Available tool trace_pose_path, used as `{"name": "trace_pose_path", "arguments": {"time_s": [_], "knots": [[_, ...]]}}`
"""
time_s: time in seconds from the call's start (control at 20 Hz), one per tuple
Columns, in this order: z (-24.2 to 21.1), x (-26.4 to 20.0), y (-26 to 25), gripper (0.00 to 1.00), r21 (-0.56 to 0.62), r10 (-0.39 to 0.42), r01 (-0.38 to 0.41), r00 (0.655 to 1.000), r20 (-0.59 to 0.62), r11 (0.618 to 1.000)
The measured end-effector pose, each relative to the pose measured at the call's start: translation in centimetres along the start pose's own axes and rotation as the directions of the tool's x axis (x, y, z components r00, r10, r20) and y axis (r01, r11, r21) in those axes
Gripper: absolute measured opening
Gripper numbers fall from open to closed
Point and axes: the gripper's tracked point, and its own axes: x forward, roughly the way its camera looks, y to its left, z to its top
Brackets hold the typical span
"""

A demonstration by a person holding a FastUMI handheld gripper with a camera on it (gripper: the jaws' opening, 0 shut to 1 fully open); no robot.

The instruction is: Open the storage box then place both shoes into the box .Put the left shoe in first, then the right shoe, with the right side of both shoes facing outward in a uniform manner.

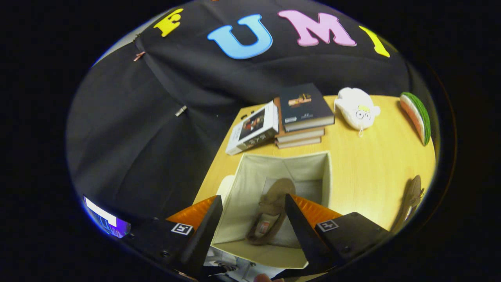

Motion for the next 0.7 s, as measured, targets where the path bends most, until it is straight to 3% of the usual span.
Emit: {"name": "trace_pose_path", "arguments": {"time_s": [0.15, 0.35, 0.5, 0.7], "knots": [[2.7, -4.9, -4.3, 0.98, -0.082, -0.041, 0.051, 0.992, 0.117, 0.995], [3.1, -10.4, -14.0, 0.98, -0.159, -0.189, 0.224, 0.960, 0.208, 0.962], [1.7, -13.7, -22.5, 0.98, -0.154, -0.328, 0.365, 0.919, 0.220, 0.918], [-2.5, -17.6, -32.6, 0.98, -0.107, -0.478, 0.494, 0.866, 0.148, 0.863]]}}
